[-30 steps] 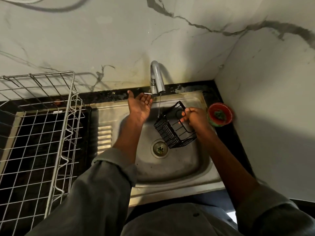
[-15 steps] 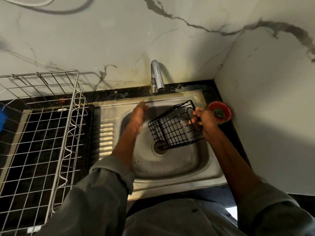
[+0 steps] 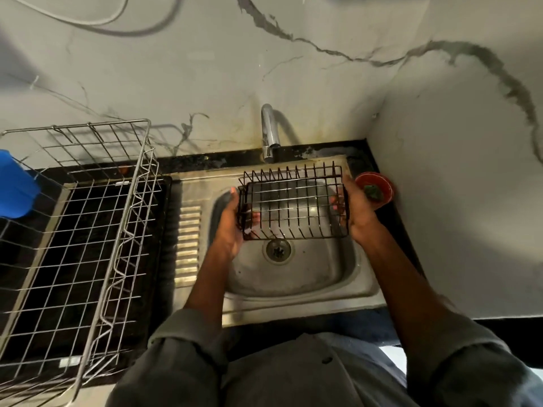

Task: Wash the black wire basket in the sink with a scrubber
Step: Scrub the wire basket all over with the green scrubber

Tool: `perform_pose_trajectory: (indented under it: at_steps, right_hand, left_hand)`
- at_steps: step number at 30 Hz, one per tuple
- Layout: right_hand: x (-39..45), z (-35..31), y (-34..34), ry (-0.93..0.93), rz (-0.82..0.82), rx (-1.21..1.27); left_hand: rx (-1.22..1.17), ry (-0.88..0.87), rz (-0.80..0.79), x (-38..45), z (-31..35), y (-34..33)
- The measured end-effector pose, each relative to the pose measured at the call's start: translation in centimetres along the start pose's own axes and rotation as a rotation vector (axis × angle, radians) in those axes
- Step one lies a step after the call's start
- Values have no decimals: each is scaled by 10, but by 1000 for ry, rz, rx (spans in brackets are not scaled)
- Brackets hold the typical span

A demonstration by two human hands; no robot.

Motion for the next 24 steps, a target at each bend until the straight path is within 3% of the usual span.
perform_pose_trajectory:
  at_steps: [4, 8, 10, 16, 20, 24]
  right_hand:
    - [-5, -23, -8, 201, 68, -106]
    - [-15, 8, -13, 104, 76, -150]
    - [-15, 6, -11, 153, 58, -167]
    - [-7, 30, 19, 9, 51, -55]
    - [2, 12, 51, 155, 226, -162]
    - [-10, -51, 100, 333, 591, -595]
  left_hand:
    - [87, -98, 25, -10, 34, -1]
    - [153, -111, 88, -23, 31, 12]
    - [91, -108, 21, -29, 32, 12]
    - [-113, 34, -125, -38, 32, -18]
    - [-233, 17, -155, -44, 52, -62]
    - [-66, -75, -178, -47, 64, -103]
Point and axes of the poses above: each hand's wrist, its own x-axis towards the middle knuckle, its own y-axis out of the back of the hand, z = x × y, the point moved 10 cm from there along x, towards the middle knuckle, and after that the axes turned 5 degrees about -y, right-handed, at the moved point
